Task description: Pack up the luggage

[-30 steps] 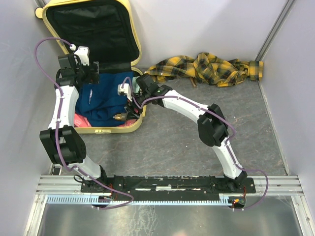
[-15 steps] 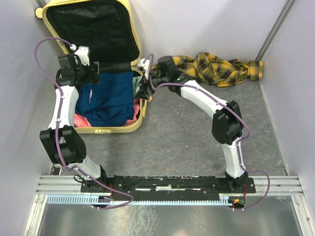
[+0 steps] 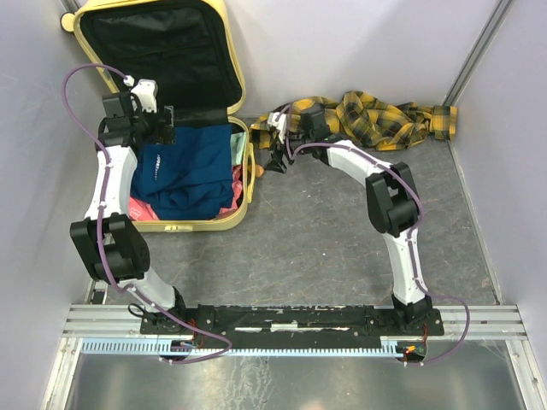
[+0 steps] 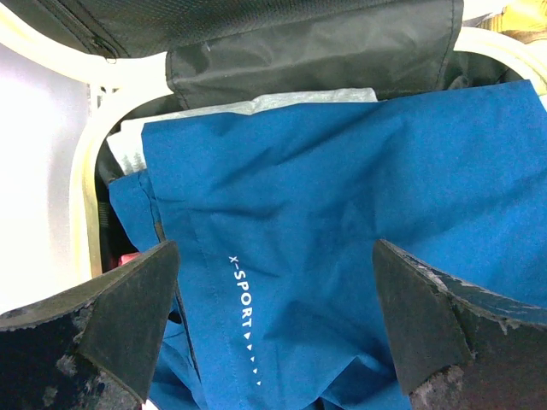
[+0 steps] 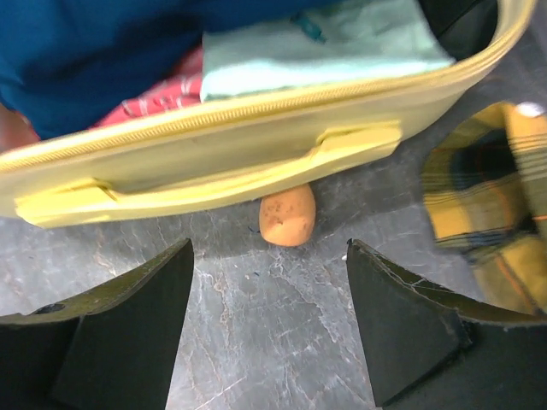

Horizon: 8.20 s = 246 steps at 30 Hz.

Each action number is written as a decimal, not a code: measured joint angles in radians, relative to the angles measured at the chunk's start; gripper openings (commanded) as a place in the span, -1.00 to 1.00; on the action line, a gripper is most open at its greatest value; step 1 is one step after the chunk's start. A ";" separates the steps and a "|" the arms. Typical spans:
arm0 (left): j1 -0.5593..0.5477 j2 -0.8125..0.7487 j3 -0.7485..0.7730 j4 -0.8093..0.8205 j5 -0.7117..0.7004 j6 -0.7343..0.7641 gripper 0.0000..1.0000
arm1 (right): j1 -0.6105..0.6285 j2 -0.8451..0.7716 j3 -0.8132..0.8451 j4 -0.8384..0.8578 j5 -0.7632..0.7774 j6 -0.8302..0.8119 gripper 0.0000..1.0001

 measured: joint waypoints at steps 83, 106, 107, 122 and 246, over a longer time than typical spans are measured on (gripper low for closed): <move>0.000 -0.012 -0.034 0.009 0.023 -0.010 0.99 | 0.266 -0.102 -0.064 -0.104 -0.047 0.106 0.38; 0.000 0.014 -0.002 0.010 0.027 -0.011 0.99 | -0.233 -0.097 -0.018 -0.285 0.591 0.284 0.10; 0.000 0.016 -0.002 0.010 0.027 -0.011 0.99 | -0.238 -0.075 -0.005 -0.288 0.607 0.277 0.09; 0.000 0.023 0.000 0.009 0.026 -0.011 0.99 | -0.248 0.158 0.135 -0.291 0.786 0.195 0.01; -0.377 0.634 0.825 0.613 -0.071 -0.364 0.13 | -0.011 -0.307 -0.158 -0.086 0.285 0.411 0.34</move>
